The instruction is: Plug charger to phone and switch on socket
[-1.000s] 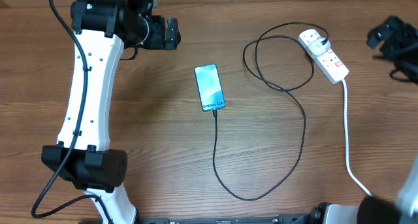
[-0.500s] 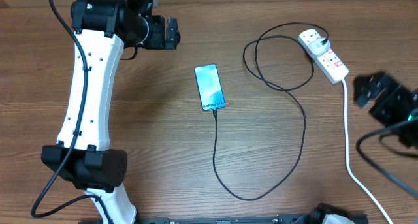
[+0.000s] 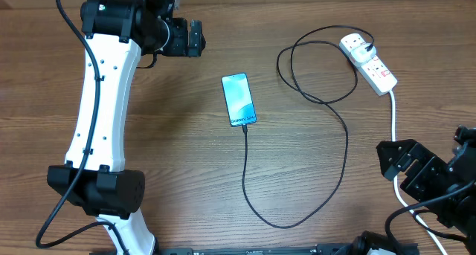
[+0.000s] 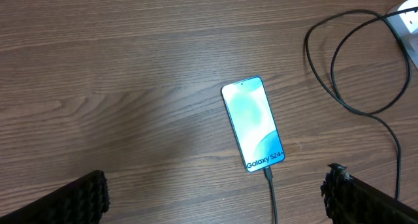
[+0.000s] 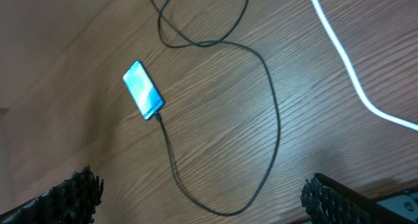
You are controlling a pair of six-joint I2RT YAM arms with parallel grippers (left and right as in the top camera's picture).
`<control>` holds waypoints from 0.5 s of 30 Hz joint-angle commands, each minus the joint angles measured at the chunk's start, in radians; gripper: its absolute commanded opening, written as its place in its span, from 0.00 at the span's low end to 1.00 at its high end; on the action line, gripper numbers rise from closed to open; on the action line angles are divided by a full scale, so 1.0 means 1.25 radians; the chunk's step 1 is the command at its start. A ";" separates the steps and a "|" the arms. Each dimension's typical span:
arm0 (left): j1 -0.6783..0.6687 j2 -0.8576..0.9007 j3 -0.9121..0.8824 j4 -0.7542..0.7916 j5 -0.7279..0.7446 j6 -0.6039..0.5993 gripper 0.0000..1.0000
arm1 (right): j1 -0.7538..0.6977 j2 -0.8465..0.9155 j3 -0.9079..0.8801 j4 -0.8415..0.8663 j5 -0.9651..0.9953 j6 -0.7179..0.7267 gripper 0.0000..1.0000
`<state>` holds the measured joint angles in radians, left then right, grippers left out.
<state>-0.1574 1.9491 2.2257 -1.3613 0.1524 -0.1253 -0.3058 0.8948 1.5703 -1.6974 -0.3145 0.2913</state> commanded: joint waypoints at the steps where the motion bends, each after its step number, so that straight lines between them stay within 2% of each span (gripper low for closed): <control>1: 0.000 0.007 0.002 0.001 -0.005 -0.008 1.00 | 0.004 0.000 -0.004 0.003 -0.028 -0.003 1.00; 15: 0.000 0.007 0.002 0.001 -0.005 -0.008 1.00 | 0.004 0.000 -0.004 0.003 -0.025 -0.003 1.00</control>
<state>-0.1574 1.9491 2.2257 -1.3613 0.1524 -0.1253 -0.3061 0.8951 1.5688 -1.6974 -0.3374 0.2909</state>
